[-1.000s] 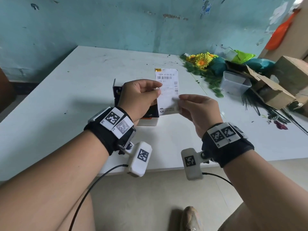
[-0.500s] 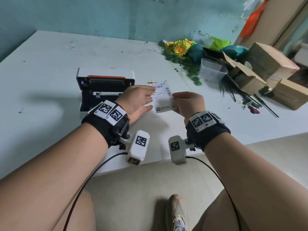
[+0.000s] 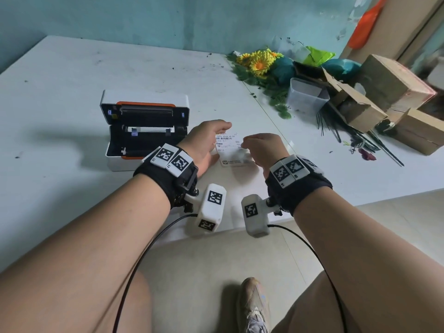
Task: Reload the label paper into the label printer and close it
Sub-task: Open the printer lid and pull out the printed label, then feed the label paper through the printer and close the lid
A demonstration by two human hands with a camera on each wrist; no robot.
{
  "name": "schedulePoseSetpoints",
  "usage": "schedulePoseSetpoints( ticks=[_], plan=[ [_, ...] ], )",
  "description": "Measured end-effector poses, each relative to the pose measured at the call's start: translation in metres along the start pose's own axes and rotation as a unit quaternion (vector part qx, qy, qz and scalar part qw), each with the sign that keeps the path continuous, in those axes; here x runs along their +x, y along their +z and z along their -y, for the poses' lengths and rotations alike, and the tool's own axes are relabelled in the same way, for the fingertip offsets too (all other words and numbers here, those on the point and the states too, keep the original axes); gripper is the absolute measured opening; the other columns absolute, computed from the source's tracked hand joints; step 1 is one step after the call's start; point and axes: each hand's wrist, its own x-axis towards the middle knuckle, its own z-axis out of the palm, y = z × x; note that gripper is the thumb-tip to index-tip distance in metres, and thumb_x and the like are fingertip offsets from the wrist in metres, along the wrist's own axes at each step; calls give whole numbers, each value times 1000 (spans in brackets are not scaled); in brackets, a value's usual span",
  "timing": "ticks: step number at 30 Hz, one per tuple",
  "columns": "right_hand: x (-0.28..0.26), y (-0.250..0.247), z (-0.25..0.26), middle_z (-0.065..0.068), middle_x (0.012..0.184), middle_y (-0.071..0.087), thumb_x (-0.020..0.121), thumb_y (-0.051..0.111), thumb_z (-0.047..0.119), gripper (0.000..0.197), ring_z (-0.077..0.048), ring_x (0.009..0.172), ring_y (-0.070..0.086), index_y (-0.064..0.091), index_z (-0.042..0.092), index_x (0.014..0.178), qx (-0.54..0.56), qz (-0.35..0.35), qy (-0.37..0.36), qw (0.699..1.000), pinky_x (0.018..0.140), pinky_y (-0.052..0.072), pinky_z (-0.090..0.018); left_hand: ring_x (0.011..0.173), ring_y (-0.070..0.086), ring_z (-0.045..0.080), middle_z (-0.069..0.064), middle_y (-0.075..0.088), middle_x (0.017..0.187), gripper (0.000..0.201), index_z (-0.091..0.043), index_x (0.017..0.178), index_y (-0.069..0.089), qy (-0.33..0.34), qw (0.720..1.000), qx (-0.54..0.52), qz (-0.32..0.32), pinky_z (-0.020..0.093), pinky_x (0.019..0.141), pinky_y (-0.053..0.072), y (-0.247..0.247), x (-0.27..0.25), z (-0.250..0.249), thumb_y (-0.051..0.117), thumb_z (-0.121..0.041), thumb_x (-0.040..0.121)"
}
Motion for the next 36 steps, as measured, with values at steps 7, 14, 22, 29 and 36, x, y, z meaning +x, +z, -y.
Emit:
schedulePoseSetpoints(
  ticks=[7,14,22,29,36],
  plan=[
    [-18,-1,19,-5,71,57,92,67,8,18,-22,62,47,79,-3,99,0,4,-28,1000,61,39,-29,136,41,16,-2,59,135,39,-16,133,70,20,999,28,-10,37,114,38,-4,-8,-3,67,-34,99],
    [-40,4,27,-10,114,82,99,65,6,26,-22,108,80,79,18,117,29,48,-62,996,88,60,-37,126,53,18,1,61,119,31,-15,119,70,49,995,85,-7,35,102,42,-40,-41,-14,69,-38,98],
    [-70,25,55,-10,118,82,101,64,7,22,-25,110,80,78,23,98,110,99,-38,988,100,60,-41,119,74,32,16,79,120,21,-11,111,75,102,990,88,-42,41,103,57,-96,-90,-27,73,-26,97],
    [-97,72,80,-10,117,81,105,65,16,21,-28,111,80,76,12,122,156,161,-39,974,94,61,-38,90,80,27,14,83,102,19,-4,106,76,185,959,32,-214,32,76,65,-147,-108,-39,58,-7,102],
    [-111,120,94,-10,111,73,105,63,11,13,-24,99,73,73,17,100,141,230,-32,962,100,62,-41,90,68,26,16,77,120,16,-10,107,69,110,949,27,-293,38,84,60,-185,-98,-44,58,-20,102]
  ],
)
